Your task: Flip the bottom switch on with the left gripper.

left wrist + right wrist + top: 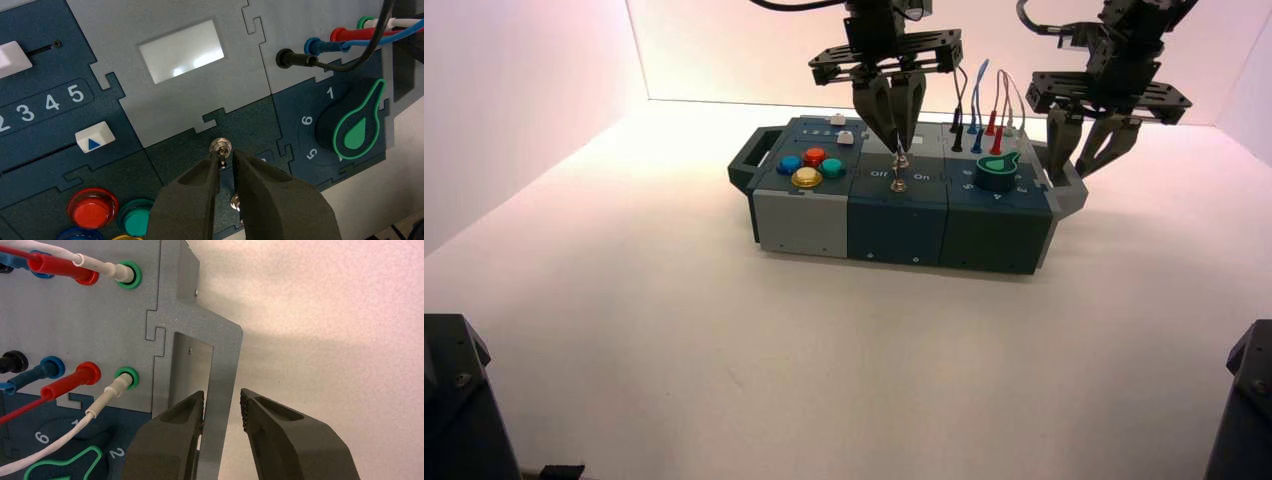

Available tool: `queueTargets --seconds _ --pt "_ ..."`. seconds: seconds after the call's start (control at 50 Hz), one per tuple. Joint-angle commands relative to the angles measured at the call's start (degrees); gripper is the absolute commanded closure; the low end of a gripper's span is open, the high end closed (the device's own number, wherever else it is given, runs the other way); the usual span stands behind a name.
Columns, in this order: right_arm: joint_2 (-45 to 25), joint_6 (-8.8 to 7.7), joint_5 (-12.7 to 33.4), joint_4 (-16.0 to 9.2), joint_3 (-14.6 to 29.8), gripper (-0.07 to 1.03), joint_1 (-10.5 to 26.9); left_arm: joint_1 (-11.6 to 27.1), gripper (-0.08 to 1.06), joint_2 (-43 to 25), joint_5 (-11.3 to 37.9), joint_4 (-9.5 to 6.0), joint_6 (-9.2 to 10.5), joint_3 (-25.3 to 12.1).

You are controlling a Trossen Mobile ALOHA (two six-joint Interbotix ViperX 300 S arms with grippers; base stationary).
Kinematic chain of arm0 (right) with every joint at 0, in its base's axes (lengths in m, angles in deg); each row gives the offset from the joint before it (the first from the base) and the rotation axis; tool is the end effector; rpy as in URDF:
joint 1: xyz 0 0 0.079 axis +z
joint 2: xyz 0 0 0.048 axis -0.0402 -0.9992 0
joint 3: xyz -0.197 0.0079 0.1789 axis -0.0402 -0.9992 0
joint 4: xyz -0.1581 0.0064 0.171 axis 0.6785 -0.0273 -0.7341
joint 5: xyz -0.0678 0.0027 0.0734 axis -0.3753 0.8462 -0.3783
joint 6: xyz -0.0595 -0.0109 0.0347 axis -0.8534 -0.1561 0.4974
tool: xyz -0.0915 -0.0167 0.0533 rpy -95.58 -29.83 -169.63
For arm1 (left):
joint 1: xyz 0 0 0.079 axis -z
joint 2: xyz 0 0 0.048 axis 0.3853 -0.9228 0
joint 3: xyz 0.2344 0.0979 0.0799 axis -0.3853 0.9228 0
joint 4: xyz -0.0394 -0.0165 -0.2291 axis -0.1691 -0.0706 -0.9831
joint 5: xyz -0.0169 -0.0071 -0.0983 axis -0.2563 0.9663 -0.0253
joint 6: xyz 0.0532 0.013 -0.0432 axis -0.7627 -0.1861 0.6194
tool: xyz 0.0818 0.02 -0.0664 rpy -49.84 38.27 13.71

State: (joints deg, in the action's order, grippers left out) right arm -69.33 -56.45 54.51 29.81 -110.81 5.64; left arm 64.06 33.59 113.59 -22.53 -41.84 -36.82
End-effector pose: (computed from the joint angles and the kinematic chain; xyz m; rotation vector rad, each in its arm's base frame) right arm 0.3473 0.0273 -0.0453 0.0653 1.4314 0.0128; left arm 0.3397 -0.3460 -0.0044 0.1667 1.4810 -0.5617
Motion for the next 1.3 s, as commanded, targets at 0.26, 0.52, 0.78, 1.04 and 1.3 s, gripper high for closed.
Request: queueTargets --seconds 0.26,0.52,0.78,1.04,1.3 --pt "1.0 0.09 -0.1 0.2 0.5 0.56 -0.4 1.1 0.85 1.0 -0.1 -0.53 0.26 -0.8" --pt "1.0 0.09 -0.1 0.0 0.4 0.56 -0.4 1.7 0.87 0.8 -0.1 -0.97 0.26 -1.3" --pt "0.9 0.00 -0.1 0.0 0.4 0.56 -0.4 2.7 0.88 0.2 0.2 -1.23 0.26 -2.8" --pt "1.0 0.09 -0.1 -0.1 0.4 0.56 -0.2 3.6 0.88 -0.9 1.6 -1.32 0.26 -5.0" --pt "0.8 0.09 -0.2 -0.3 0.4 0.56 0.6 3.9 0.94 -1.8 3.5 -1.23 0.26 -7.1"
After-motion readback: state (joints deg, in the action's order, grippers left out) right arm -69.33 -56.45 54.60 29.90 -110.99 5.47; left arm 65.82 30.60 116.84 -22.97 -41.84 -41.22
